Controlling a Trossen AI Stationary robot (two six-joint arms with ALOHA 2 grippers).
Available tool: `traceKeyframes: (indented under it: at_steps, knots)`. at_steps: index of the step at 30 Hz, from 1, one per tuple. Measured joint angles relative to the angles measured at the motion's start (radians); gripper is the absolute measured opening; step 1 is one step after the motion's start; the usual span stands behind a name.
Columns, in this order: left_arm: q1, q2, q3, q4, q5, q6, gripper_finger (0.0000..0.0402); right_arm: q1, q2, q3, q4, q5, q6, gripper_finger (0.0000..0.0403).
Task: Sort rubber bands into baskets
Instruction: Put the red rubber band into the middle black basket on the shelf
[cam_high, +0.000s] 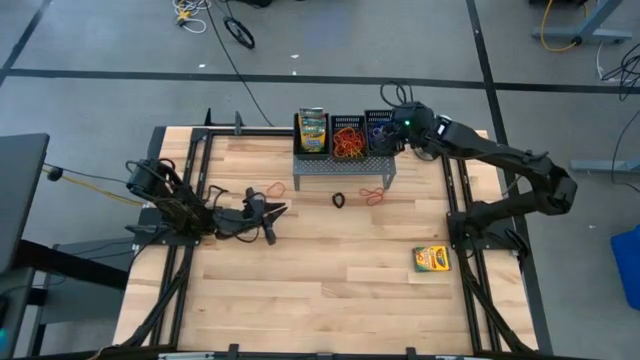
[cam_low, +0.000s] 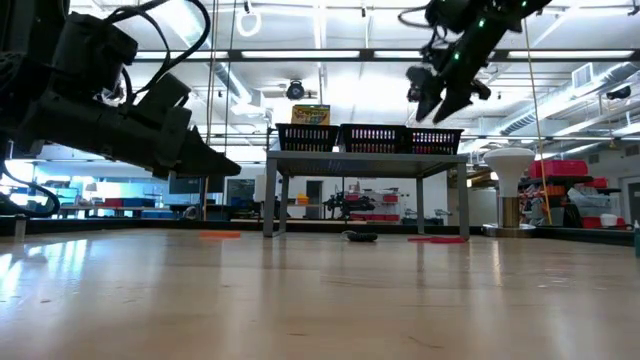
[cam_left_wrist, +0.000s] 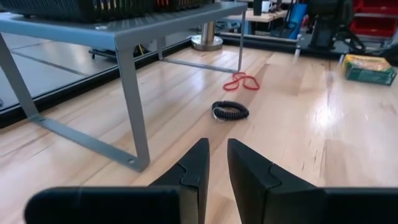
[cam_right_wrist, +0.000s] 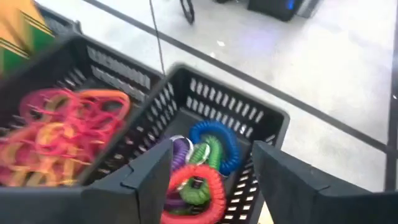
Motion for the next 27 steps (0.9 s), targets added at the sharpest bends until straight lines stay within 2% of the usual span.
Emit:
traceKeyframes:
  at_steps: [3,5,8,12,13,16,19,23,27]
  knots:
    - [0.0,0.0,0.0,-0.008,0.0,0.0,0.0063,0.038,-0.023,0.035,-0.05,0.003,-0.022,0.0229]
    - [-0.001,0.0,0.0,-0.017,0.0,0.0,0.0063,0.092,-0.037,0.045,-0.087,0.006,-0.045,0.0204]
    - [-0.002,0.0,0.0,-0.018,0.009,-0.001,0.0063,0.236,-0.048,0.034,-0.142,0.048,-0.074,0.0138]
    - [-0.003,0.0,0.0,-0.019,0.02,-0.003,0.0063,0.502,-0.047,-0.032,-0.182,0.17,-0.015,0.003]
    - [-0.003,0.0,0.0,-0.019,0.021,-0.004,0.0063,0.567,-0.047,-0.058,-0.173,0.196,0.007,0.0015]
    - [-0.003,0.0,0.0,-0.02,0.023,-0.012,0.0063,0.741,-0.047,-0.15,-0.12,0.252,0.134,0.0017]
    - [-0.003,0.0,0.0,-0.021,0.023,-0.011,0.0063,0.851,-0.041,-0.264,-0.007,0.308,0.279,0.0018]
    - [-0.003,0.0,0.0,-0.022,0.023,-0.005,0.0063,0.896,0.005,-0.388,0.154,0.331,0.442,0.0005]
    - [-0.003,0.0,0.0,-0.027,0.023,-0.007,0.0063,0.899,0.119,-0.424,0.198,0.384,0.545,0.0012]
